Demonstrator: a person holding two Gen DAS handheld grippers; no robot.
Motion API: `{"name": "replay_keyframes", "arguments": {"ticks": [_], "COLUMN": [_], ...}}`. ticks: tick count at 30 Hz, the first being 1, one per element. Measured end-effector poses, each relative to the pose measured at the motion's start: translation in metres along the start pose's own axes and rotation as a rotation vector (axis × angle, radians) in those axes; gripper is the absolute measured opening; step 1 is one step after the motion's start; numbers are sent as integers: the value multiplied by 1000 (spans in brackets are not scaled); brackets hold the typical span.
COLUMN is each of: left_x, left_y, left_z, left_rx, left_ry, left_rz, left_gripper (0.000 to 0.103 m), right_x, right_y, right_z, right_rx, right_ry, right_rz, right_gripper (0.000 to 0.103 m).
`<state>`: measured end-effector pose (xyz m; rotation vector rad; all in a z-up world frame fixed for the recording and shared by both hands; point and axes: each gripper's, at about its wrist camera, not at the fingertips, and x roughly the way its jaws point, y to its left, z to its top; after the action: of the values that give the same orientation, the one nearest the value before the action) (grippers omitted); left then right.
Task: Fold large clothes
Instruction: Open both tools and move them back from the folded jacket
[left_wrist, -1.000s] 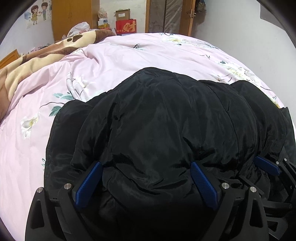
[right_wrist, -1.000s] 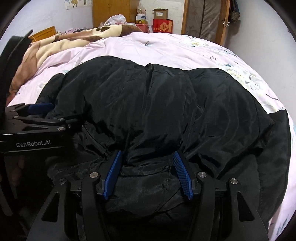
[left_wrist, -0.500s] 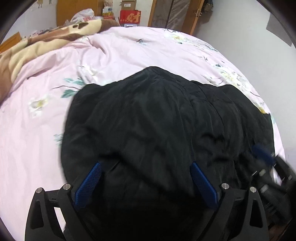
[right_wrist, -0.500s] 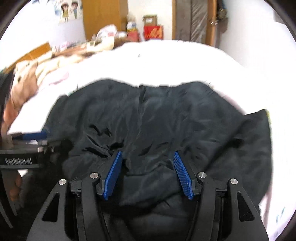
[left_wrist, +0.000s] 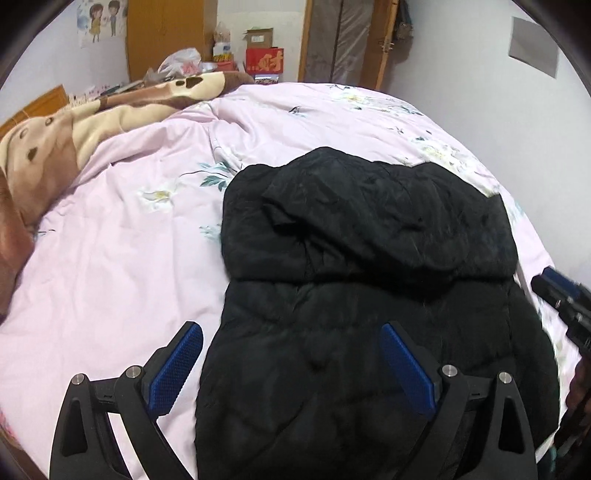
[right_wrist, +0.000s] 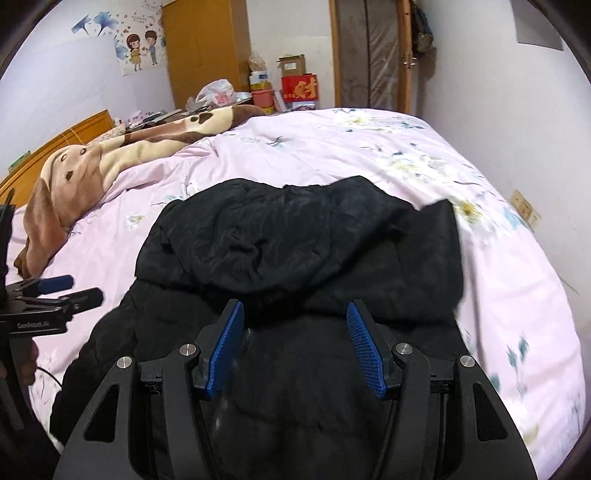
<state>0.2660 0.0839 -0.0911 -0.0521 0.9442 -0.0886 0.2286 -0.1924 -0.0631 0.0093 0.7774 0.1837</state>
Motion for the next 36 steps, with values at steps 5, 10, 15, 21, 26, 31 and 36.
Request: {"name": "replay_keyframes", "arguments": {"ticks": [5,10,15,21,26,31,36], "left_x": [-22,-45,-67,-87,-82,-68,-58], "left_y": [17,29,46,54,58,55,55], "left_z": [-41,-73,-93,-121,-148,-170,-183], "left_rx": [-47,-25,-81,-68,-82,-94,-128], "left_ry": [31,33,20,24,52,110,138], "left_rz": [-2,18,16,15,-7,-52,-68], "left_gripper": [97,97,97,97,97,97,97], "right_x": [-31,-59,-89,-131,-159,-162,-150], "right_y": [-9,-19,-22,-26,-35,-49,-72], "right_z": [-28,-53,-75,-100,-124,-154,-184], "right_rx": [39,61,84,95,121,151,240], "right_ry": [8,0,-13,-35,-38,8,76], "right_rz": [-23,-52,-71,-85,-116,-165,-203], "right_gripper": [59,59,59,59,59,65,66]}}
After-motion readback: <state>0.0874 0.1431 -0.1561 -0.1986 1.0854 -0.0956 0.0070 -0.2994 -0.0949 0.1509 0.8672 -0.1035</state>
